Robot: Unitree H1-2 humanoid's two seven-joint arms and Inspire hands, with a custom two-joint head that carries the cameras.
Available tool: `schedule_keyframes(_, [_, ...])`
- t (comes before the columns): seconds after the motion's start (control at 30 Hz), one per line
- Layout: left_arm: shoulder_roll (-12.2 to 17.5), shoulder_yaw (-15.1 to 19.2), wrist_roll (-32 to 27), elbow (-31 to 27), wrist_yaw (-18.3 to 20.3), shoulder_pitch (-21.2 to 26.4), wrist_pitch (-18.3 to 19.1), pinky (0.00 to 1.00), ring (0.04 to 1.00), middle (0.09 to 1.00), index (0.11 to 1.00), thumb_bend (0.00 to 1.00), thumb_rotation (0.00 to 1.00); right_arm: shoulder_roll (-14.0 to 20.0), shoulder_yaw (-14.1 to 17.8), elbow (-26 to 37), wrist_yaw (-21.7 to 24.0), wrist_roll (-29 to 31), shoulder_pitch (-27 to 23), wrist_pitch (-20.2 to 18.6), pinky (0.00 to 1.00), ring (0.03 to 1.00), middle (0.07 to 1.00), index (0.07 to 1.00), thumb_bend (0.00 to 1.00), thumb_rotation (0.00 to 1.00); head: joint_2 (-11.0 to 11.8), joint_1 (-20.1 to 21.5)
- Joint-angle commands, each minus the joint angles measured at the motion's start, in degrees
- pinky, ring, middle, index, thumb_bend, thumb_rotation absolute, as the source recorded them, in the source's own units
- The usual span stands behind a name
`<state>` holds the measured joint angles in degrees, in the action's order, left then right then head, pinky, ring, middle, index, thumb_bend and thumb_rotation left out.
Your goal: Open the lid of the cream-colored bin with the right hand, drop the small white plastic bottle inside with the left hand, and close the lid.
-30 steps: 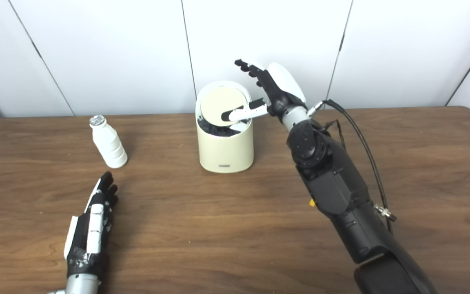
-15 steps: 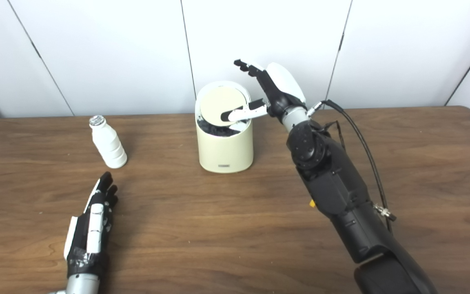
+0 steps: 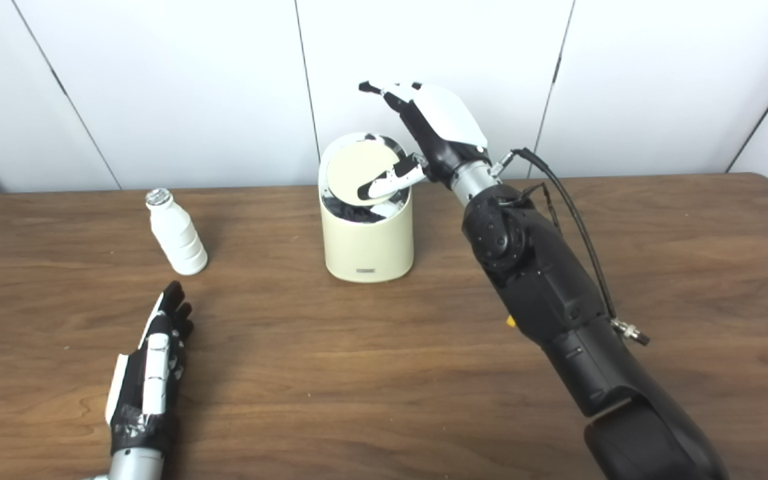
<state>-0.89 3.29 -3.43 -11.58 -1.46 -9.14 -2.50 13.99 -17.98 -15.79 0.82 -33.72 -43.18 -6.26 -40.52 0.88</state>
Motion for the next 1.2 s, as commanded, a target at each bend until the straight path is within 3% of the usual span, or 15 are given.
schedule_keyframes(0.0, [0.1, -0.57, -0.43, -0.37, 0.77, -0.42, -0.04, 1.0, 0.991, 0.999, 0.986, 0.6, 0.91, 0.11, 1.02, 0.93, 0.36, 0.25, -0.87, -0.15, 0.95, 0.907, 0.889, 0.865, 0.98, 0.23, -0.03, 0.05])
schedule_keyframes(0.17, [0.19, -0.69, -0.3, -0.6, 0.67, -0.54, 0.45, 1.0, 0.992, 0.998, 0.981, 0.58, 0.88, 0.25, 2.11, 3.09, 0.87, 0.61, -0.53, -0.99, 0.92, 0.894, 0.884, 0.873, 0.93, 0.31, -0.05, 0.28])
schedule_keyframes(0.33, [0.4, -0.7, -0.81, -0.59, 0.9, -0.55, 0.49, 1.0, 0.989, 0.994, 0.977, 0.56, 0.85, 0.2, 3.98, 6.23, 1.87, 1.11, 0.41, -3.28, 0.82, 0.876, 0.88, 0.874, 0.92, 0.36, 0.05, 0.69])
schedule_keyframes(0.47, [0.86, -0.77, -1.71, -0.3, 1.5, -0.4, 0.49, 1.0, 0.999, 0.999, 0.983, 0.47, 0.78, 0.18, 6.93, 9.95, 3.28, 4.12, 2.65, -5.28, 0.8, 0.877, 0.885, 0.865, 0.91, 0.32, 0.1, 0.7])
schedule_keyframes(0.57, [1.37, -0.98, -1.69, -0.21, 1.71, -0.24, 0.69, 1.0, 1.0, 1.0, 0.983, 0.49, 0.71, 1.29, 7.84, 13.4, 4.64, 4.19, 5.51, -6.68, 0.8, 0.876, 0.891, 0.859, 0.88, 0.27, 0.12, 0.69])
schedule_keyframes(0.73, [1.68, -0.75, -2.03, 0.05, 2.04, -0.09, 0.45, 1.0, 1.0, 1.0, 0.984, 0.48, 0.7, 3.53, 9.51, 16.3, 4.69, 5.74, 10.82, -4.88, 0.82, 0.877, 0.883, 0.852, 0.86, 0.21, 0.11, 0.82])
schedule_keyframes(1.0, [2.14, -0.39, -2.6, 0.62, 2.22, 0.3, 0.49, 1.0, 1.0, 1.0, 0.99, 0.46, 0.72, 5.08, 11.59, 20.19, 4.61, 5.35, 17.36, -7.38, 0.78, 0.846, 0.867, 0.863, 0.86, 0.4, 0.32, 1.03])
schedule_keyframes(1.17, [1.9, -0.09, -2.85, 0.74, 2.04, 0.44, 0.08, 1.0, 1.0, 1.0, 0.993, 0.46, 0.71, 2.75, 15.57, 23.02, 4.83, 11.39, 21.11, -8.9, 0.8, 0.869, 0.882, 0.864, 0.78, 0.47, 0.34, 1.06])
